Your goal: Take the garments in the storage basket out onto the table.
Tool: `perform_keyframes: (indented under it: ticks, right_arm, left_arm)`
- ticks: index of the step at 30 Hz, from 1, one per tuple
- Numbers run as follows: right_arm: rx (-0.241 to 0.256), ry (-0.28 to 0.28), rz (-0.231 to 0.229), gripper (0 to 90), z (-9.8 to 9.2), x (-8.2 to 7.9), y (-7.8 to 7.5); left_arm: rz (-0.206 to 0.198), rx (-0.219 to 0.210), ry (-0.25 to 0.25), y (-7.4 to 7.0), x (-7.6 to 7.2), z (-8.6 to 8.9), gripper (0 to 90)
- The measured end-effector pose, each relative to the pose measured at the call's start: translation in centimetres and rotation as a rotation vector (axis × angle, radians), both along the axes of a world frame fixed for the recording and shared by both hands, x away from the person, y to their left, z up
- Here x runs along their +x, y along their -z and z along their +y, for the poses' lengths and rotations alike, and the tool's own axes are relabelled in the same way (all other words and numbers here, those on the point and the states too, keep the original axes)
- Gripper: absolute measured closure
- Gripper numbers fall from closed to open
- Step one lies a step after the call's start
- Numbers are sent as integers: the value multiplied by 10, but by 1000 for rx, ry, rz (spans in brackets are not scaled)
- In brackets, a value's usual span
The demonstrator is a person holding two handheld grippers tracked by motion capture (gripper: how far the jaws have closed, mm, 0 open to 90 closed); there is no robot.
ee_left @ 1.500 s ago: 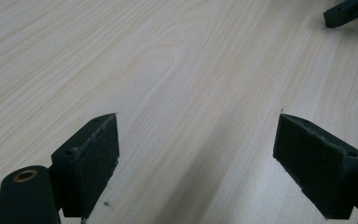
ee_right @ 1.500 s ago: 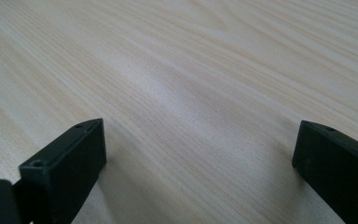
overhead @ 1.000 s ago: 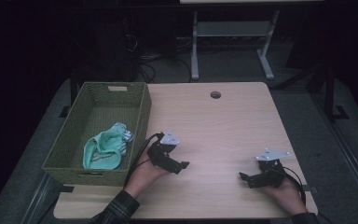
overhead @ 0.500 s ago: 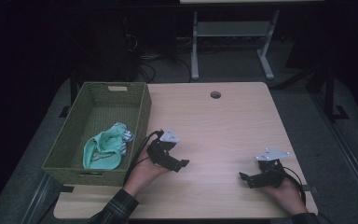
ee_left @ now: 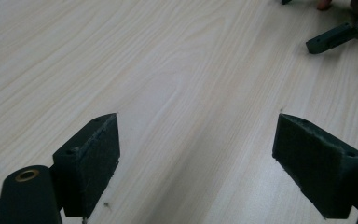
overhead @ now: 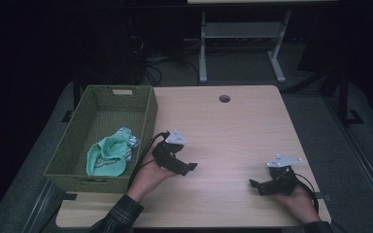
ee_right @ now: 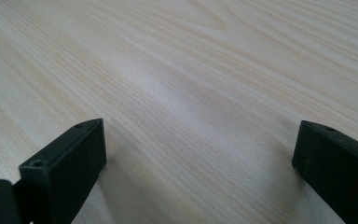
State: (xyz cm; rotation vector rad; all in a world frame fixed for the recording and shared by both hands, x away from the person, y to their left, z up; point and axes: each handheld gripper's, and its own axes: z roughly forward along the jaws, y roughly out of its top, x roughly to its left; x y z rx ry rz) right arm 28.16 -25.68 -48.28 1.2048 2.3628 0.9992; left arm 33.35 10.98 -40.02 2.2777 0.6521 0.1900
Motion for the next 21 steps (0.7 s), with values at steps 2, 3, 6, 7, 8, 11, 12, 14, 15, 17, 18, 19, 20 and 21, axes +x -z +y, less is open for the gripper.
perform_keyframes:
  ticks: [2, 3, 6, 7, 8, 11, 12, 14, 15, 17, 18, 19, 20, 21]
  right_arm:
    - [0, 0, 0, 23, 0, 0, 0]
    - [0, 0, 0, 22, 0, 0, 0]
    - [0, 0, 0, 22, 0, 0, 0]
    - [0, 0, 0, 23, 0, 0, 0]
    - [0, 0, 0, 23, 0, 0, 0]
    - [0, 0, 0, 22, 0, 0, 0]
    - [0, 0, -1, 22, 0, 0, 0]
    - [0, 0, 0, 23, 0, 0, 0]
    - [0, 0, 0, 22, 0, 0, 0]
    - [0, 0, -1, 22, 0, 0, 0]
    - [0, 0, -1, 22, 0, 0, 0]
    - [0, 0, -1, 22, 0, 0, 0]
    - [0, 0, -1, 22, 0, 0, 0]
    - [0, 0, -1, 23, 0, 0, 0]
  left_arm:
    - [-4, 2, 3, -1, 1, 0, 145]
    - [1, -7, 1, -2, 1, 0, 145]
    - [2, -3, 4, -4, 1, 1, 145]
    - [-1, -3, 8, -6, 2, 1, 145]
    - [-3, -7, 11, -7, 2, 1, 145]
    - [-9, -5, 16, -10, 4, 1, 145]
    - [-7, -12, 13, -11, 4, 0, 144]
    - [-14, -11, 19, -13, 6, 1, 145]
    - [-15, -15, 16, -14, 6, 1, 144]
    - [-18, -17, 18, -15, 7, 2, 145]
    - [-19, -16, 21, -16, 8, 2, 145]
    - [-16, -20, 18, -17, 8, 2, 145]
    - [-16, -20, 18, -17, 8, 2, 145]
    - [-22, -19, 28, -19, 10, 3, 144]
